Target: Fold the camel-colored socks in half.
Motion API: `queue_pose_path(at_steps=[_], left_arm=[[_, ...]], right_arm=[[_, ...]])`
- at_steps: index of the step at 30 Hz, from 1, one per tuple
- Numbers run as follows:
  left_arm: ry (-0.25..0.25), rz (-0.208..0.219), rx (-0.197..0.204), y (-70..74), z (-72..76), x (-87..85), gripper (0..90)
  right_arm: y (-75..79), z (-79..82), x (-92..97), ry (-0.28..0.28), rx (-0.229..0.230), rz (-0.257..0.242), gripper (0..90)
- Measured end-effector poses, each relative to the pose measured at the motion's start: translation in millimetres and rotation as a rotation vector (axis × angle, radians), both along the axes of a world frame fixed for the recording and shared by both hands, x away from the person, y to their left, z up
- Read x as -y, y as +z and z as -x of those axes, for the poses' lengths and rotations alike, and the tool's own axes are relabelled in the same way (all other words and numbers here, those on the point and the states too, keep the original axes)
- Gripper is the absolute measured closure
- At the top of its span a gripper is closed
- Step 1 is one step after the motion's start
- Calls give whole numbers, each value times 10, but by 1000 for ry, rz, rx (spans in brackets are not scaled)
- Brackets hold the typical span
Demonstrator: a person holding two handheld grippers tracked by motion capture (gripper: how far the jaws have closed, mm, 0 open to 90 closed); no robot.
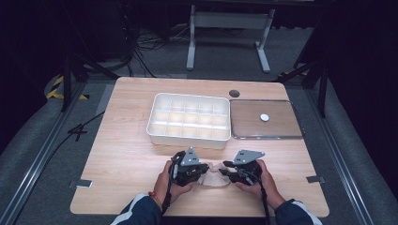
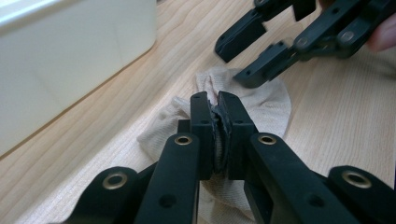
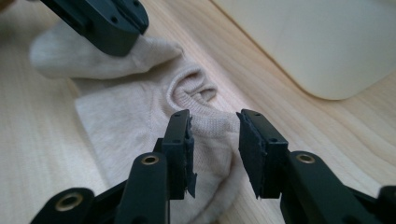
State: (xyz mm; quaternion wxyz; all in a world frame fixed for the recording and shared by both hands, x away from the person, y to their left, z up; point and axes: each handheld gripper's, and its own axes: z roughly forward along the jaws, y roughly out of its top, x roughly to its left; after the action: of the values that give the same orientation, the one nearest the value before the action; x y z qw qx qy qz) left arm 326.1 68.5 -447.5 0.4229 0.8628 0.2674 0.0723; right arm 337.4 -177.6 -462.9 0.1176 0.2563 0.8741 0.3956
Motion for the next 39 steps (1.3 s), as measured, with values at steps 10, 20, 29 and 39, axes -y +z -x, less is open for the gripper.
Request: queue_pose_path(at_steps=[10, 20, 29, 39], left_arm=[[3, 3, -6, 20, -34, 156, 857], [27, -44, -12, -114, -81, 418, 848], [47, 25, 2, 15, -49, 440, 553], [-30, 7, 25, 160, 99, -196, 781]], right_arm=[[-103, -9, 51, 21, -46, 43, 737], [-109, -7, 52, 27, -43, 44, 746], [-108, -3, 46, 29, -40, 51, 752], [-112, -1, 45, 23, -48, 44, 761]])
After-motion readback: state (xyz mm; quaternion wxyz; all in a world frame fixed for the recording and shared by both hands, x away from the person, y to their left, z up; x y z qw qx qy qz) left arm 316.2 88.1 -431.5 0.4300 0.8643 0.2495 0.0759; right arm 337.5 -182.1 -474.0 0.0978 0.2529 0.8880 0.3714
